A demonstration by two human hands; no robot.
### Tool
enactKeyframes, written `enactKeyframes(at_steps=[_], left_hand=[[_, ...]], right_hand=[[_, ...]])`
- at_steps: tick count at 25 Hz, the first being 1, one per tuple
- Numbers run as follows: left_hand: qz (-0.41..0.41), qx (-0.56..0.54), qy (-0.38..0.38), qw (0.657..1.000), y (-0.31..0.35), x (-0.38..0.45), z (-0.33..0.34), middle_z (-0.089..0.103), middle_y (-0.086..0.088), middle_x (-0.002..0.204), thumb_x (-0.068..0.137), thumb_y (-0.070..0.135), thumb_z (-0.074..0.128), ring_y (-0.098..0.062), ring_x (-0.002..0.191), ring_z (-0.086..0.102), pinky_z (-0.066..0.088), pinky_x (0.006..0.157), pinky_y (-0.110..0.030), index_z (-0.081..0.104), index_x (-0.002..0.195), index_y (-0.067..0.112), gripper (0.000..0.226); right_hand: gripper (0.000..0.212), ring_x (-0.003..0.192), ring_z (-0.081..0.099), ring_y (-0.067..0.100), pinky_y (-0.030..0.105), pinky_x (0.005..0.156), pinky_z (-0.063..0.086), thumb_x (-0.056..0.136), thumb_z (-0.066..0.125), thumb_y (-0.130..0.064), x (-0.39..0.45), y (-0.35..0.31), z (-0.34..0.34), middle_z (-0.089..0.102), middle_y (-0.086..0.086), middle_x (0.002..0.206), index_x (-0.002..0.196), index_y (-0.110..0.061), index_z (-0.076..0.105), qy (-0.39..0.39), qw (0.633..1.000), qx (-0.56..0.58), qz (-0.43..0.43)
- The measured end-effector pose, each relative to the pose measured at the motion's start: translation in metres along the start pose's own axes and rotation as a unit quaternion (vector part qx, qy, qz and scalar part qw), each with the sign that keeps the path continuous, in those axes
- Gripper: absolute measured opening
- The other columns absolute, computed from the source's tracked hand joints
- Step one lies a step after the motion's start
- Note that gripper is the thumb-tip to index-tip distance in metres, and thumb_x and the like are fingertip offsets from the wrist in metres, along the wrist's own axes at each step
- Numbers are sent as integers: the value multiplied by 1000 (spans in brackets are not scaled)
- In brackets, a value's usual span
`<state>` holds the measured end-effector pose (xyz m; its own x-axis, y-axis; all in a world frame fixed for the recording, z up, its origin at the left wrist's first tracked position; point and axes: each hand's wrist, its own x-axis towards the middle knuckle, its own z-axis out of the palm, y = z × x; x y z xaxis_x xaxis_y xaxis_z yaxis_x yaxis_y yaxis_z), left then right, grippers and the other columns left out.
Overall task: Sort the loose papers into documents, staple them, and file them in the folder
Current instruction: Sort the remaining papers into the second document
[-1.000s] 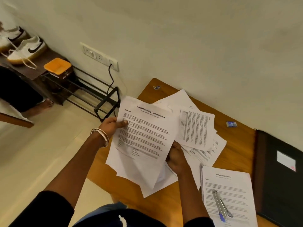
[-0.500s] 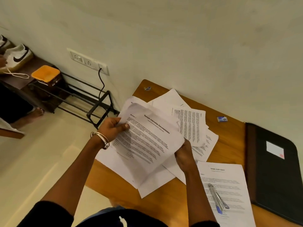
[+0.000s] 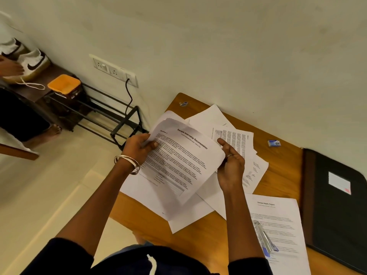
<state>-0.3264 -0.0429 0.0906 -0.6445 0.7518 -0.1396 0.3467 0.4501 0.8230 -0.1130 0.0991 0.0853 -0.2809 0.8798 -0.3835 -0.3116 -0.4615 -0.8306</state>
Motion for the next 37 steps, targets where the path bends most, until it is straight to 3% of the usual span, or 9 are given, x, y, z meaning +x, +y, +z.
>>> enactKeyframes(at_steps=[7, 11, 14, 16, 19, 25, 29, 32, 37], left_hand=[[24, -17, -3, 1000, -6, -8, -2, 66, -7, 106, 86, 18, 62, -21, 89, 63, 47, 66, -14, 64, 113, 11, 28], [16, -38, 1, 999, -4, -12, 1, 65, -4, 105, 86, 18, 62, -20, 89, 62, 47, 66, -14, 64, 114, 12, 29], [14, -47, 9, 999, -3, -15, -2, 63, -1, 104, 86, 16, 62, -17, 88, 60, 43, 64, -10, 64, 114, 13, 28], [13, -57, 8, 998, -2, -19, -3, 63, 0, 103, 86, 15, 62, -17, 89, 59, 42, 64, -9, 64, 112, 14, 27], [22, -76, 1, 997, -2, -24, -4, 64, 3, 102, 85, 13, 63, -16, 91, 60, 43, 66, -9, 64, 102, 28, 23], [36, -117, 4, 993, -1, -35, -4, 67, 25, 86, 81, 5, 65, 0, 85, 64, 48, 70, -9, 66, 84, 51, 46], [49, -126, 0, 991, -2, -41, 1, 65, 14, 97, 81, -1, 64, -9, 93, 61, 48, 74, -5, 65, 97, 31, 36], [38, -142, 10, 989, 3, -46, 6, 67, 26, 88, 81, -1, 64, -1, 89, 62, 46, 72, -3, 64, 97, 31, 36], [12, -164, 20, 986, 11, -50, 18, 65, 8, 95, 81, 1, 64, -12, 90, 62, 51, 73, -12, 62, 110, 18, 34]], right_hand=[[20, 109, 63, 29, 53, 98, 47, 83, 66, 2, -2, -3, 3, 68, 13, 116, 76, -13, 78, 68, 988, 104, 94], [16, 106, 66, 32, 51, 89, 53, 83, 68, 2, -1, -2, -2, 67, 9, 120, 91, -8, 77, 45, 984, 139, 107], [24, 108, 65, 33, 51, 94, 51, 83, 68, 1, -2, -6, -1, 67, 12, 120, 106, -5, 71, 35, 985, 134, 102], [25, 110, 64, 32, 53, 93, 51, 82, 70, -2, -4, -6, -2, 66, 10, 122, 105, -12, 71, 33, 987, 128, 95], [21, 110, 64, 30, 52, 84, 55, 84, 68, -3, -6, -8, -4, 64, 6, 125, 100, -15, 73, 33, 988, 105, 108], [24, 111, 63, 25, 38, 74, 59, 85, 67, -9, -10, -14, -9, 69, 5, 118, 107, -18, 74, 8, 981, 115, 156], [35, 110, 64, 25, 39, 74, 59, 84, 69, -7, -8, -17, -16, 69, 5, 116, 117, -17, 67, 18, 977, 120, 178], [38, 105, 65, 23, 37, 69, 58, 83, 70, -14, -7, -19, -24, 69, 5, 117, 120, -21, 65, 10, 979, 95, 178], [41, 114, 62, 28, 48, 95, 49, 72, 75, -12, -3, -19, -30, 68, 7, 119, 112, -19, 69, 23, 982, 101, 157]])
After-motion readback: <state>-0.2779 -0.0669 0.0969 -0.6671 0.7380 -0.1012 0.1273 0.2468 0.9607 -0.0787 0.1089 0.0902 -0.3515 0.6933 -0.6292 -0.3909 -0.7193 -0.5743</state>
